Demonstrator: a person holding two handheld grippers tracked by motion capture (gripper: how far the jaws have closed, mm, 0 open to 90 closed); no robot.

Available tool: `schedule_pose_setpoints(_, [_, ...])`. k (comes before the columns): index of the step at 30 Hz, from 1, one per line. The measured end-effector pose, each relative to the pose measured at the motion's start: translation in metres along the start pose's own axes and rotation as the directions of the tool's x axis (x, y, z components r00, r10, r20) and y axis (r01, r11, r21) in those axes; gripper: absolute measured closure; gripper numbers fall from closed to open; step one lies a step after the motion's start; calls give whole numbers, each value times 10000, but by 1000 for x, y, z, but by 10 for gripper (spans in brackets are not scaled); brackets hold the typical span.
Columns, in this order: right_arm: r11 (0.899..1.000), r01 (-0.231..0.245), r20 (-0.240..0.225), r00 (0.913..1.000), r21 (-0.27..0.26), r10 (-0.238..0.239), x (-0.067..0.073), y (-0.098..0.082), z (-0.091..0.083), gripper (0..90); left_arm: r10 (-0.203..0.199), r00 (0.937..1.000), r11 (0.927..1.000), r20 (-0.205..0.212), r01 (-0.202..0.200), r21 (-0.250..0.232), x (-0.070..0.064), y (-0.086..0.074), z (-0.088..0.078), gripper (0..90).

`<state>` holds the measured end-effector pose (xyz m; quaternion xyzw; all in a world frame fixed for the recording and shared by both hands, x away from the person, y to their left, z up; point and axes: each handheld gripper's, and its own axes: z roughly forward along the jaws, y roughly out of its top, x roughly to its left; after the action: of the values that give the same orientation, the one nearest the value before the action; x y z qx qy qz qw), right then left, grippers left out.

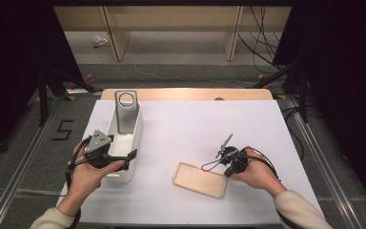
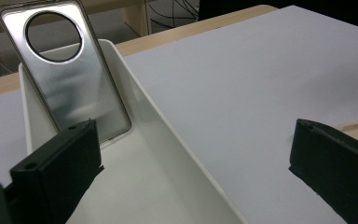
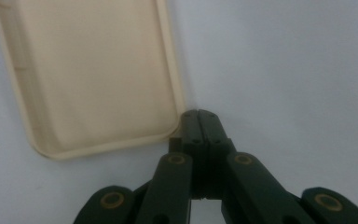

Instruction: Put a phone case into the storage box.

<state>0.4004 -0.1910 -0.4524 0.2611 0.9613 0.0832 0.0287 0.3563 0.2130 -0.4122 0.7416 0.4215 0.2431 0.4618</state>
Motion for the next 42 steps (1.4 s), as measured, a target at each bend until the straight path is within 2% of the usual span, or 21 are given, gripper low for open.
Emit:
schedule_pose_setpoints(6, [9979,471,-268,9986,441,-459,19,4,-1,900,41,10000,10000,8,-41,-6,0,0,0,14])
schedule_pose_setpoints(11, [9954,767,-675,9951,569,-728,32,5,0,900,15,10000,10000,3,-15,-17,0,1,0,14])
schedule_pose_setpoints(19, [9901,1300,-1480,9815,521,-1211,54,15,5,900,-8,10000,10000,-3,8,-67,0,1,-1,15])
schedule_pose_setpoints(23, [9884,1456,-1739,9753,431,-1361,63,21,6,900,-15,10000,10000,-14,15,-91,0,2,-1,15])
schedule_pose_setpoints(25, [9866,1564,-1686,9747,463,-1466,67,24,7,900,-9,10000,10000,-18,9,-93,0,2,-1,15])
schedule_pose_setpoints(27, [9892,1411,-1905,9729,393,-1312,68,26,7,900,-5,10000,10000,-12,5,-88,0,2,-1,15])
schedule_pose_setpoints(31, [9867,1604,-1951,9689,266,-1523,71,30,9,900,-6,10000,9999,-10,6,-102,-1,2,-1,15])
schedule_pose_setpoints(34, [9880,1542,-2118,9660,100,-1486,73,32,9,900,-7,10000,9999,-23,7,-111,-1,2,-1,16])
schedule_pose_setpoints(36, [9889,1470,-2163,9663,201,-1392,75,34,10,900,-8,10000,9999,-31,8,-110,-1,2,-1,16])
schedule_pose_setpoints(42, [9870,1606,-2187,9631,-19,-1572,74,34,11,900,-10,10000,9999,-26,9,-141,0,2,-1,16])
